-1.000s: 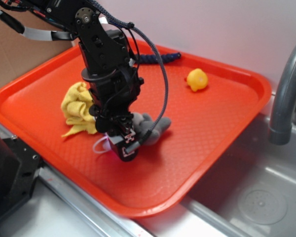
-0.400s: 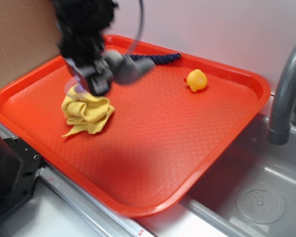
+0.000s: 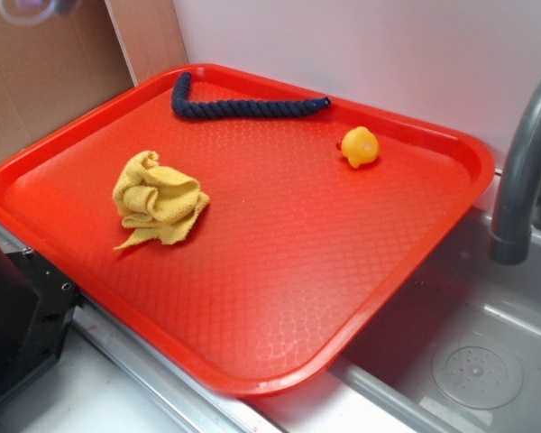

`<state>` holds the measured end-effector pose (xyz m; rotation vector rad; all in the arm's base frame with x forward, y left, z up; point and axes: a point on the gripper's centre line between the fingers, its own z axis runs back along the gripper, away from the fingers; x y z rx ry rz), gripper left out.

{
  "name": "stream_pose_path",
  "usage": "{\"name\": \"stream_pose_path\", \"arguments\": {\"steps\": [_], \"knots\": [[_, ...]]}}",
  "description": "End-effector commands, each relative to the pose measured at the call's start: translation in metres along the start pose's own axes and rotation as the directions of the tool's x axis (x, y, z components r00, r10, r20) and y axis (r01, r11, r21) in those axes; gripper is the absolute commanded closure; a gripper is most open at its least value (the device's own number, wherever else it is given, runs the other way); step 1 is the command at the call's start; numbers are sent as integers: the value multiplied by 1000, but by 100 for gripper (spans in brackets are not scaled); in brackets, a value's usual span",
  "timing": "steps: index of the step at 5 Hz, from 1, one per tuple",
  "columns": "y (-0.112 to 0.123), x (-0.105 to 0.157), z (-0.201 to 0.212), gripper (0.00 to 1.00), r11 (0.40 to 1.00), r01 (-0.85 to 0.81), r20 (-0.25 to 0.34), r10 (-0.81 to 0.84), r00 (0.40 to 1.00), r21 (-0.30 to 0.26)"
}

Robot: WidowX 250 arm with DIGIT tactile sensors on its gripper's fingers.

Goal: Grab the gray animal.

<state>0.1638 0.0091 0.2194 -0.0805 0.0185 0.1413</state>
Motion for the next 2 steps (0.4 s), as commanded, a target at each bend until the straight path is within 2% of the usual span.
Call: {"name": "stream_pose_path", "arguments": {"steps": [1, 2], "knots": [[54, 24, 15, 100, 999, -18, 101, 14, 995, 37], [48, 22, 15, 100, 1000, -6, 148, 2, 989, 27]]}}
